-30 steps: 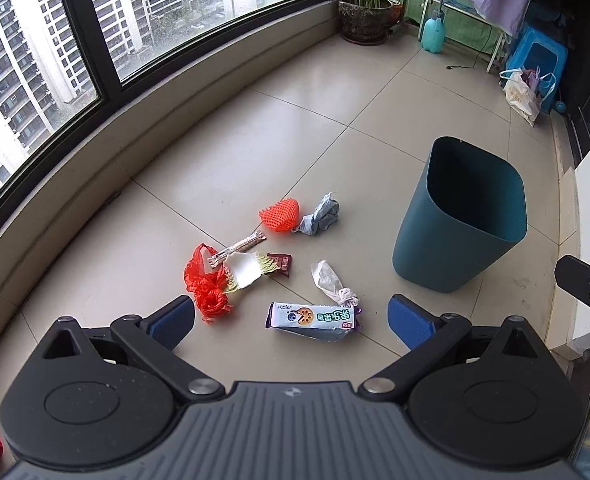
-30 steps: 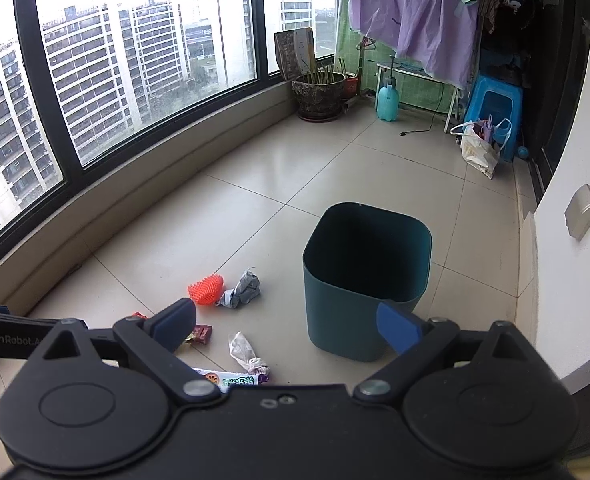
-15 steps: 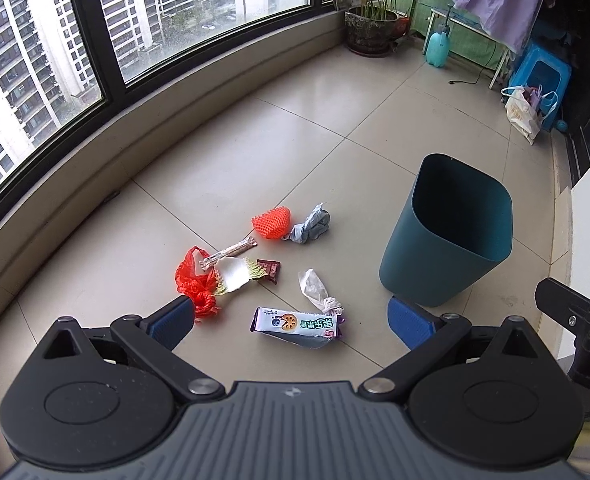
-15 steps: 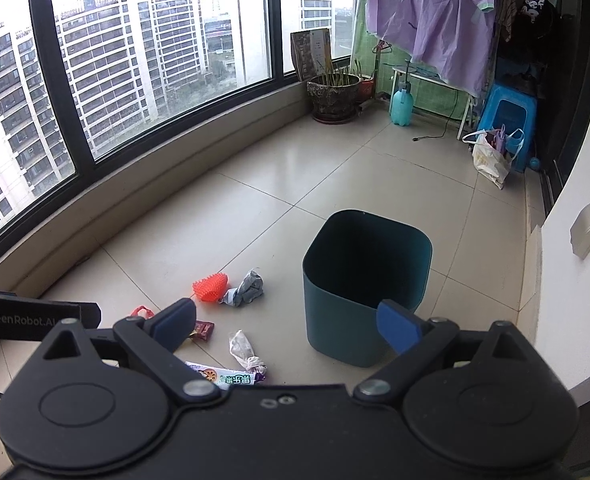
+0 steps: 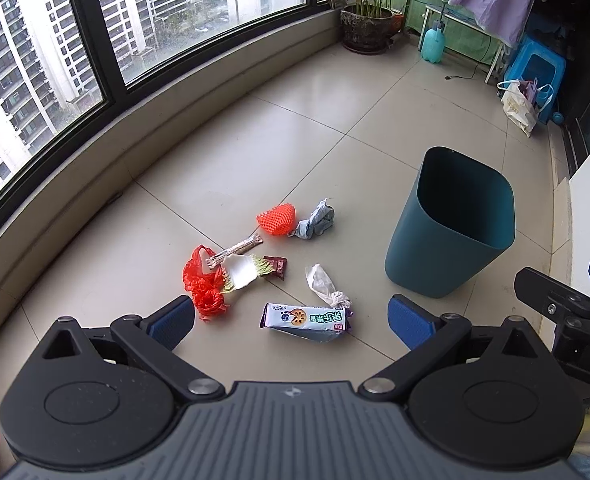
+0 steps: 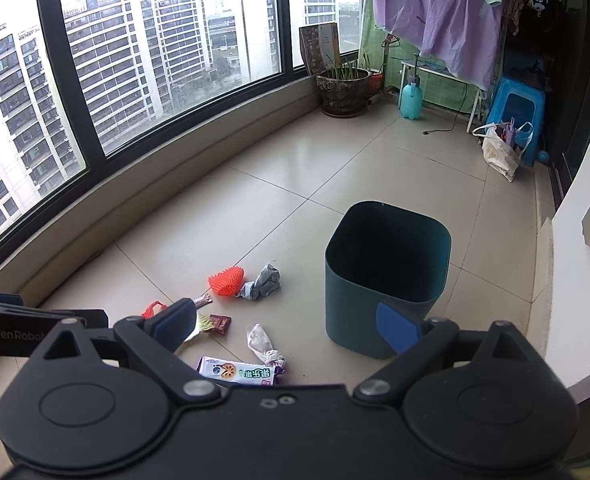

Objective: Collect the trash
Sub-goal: 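Move both tools toward the trash pile and the teal bin, then grasp the white-and-purple biscuit wrapper with the left gripper while the right tool holds the bin rim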

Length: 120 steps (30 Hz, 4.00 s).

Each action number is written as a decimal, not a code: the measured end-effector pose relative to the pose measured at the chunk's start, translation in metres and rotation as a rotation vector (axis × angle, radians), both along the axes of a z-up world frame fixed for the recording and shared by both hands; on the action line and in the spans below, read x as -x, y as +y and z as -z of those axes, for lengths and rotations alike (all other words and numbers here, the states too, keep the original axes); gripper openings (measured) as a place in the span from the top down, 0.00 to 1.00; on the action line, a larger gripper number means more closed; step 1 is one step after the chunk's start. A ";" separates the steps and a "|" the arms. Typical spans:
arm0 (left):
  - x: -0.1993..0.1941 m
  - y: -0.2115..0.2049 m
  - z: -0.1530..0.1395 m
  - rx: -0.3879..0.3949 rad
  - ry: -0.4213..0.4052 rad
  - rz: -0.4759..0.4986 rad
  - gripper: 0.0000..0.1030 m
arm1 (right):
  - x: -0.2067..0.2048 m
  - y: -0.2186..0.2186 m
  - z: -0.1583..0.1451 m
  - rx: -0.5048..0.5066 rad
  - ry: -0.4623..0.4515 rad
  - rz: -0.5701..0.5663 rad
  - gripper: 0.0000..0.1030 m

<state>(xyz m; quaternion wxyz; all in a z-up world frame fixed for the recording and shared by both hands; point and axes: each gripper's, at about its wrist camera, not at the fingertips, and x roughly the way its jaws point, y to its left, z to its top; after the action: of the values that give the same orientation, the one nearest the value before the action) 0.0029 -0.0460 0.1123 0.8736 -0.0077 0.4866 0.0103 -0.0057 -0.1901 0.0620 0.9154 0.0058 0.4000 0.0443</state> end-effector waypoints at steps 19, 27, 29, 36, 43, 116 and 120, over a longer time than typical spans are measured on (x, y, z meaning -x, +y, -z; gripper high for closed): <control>0.003 0.010 0.000 0.009 0.006 0.002 0.00 | -0.017 0.009 -0.009 -0.004 0.013 -0.038 0.07; 0.003 0.020 0.002 0.015 0.014 -0.001 0.00 | -0.018 0.014 -0.010 -0.002 0.015 -0.040 0.07; 0.003 0.023 0.001 0.021 0.018 -0.002 0.00 | -0.019 0.015 -0.010 -0.001 0.015 -0.040 0.07; 0.001 0.037 -0.007 0.038 0.018 0.008 0.00 | -0.021 0.025 -0.018 0.000 0.021 -0.034 0.07; -0.014 0.057 -0.022 0.074 0.032 0.037 0.00 | -0.028 0.036 -0.036 0.029 0.029 0.036 0.08; -0.205 0.021 0.438 0.203 0.586 -0.632 0.00 | -0.250 -0.208 0.221 0.101 0.338 0.177 0.25; -0.211 0.019 0.456 0.192 0.610 -0.660 0.00 | -0.255 -0.202 0.223 0.125 0.342 0.156 0.35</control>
<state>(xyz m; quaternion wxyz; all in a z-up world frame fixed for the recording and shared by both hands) 0.2137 -0.0268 -0.3435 0.6358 -0.2397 0.6916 0.2449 0.2490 -0.3918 -0.1613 0.8333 -0.0124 0.5501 -0.0532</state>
